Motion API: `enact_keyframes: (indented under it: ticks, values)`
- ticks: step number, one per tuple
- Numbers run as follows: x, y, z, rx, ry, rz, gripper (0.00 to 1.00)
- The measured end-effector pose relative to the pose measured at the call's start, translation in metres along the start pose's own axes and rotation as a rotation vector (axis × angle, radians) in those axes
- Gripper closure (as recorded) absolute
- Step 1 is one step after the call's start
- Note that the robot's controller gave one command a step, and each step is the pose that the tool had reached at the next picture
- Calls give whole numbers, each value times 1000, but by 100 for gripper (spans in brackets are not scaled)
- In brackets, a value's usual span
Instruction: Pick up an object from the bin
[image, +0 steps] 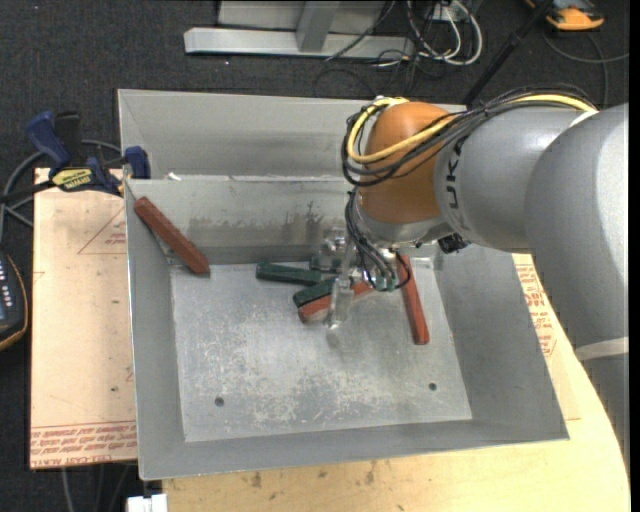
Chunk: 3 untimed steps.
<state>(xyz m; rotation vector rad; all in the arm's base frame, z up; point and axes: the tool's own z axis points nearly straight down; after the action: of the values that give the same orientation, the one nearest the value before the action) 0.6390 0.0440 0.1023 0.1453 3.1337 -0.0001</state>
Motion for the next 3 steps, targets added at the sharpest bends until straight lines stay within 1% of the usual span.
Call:
enact_keyframes:
  ticks: [1, 2, 3]
  values:
    - [12, 25, 32, -2, 1, 118, 0]
    - [11, 26, 31, -1, 1, 117, 0]
    - [9, 26, 27, -4, -6, 117, 100]
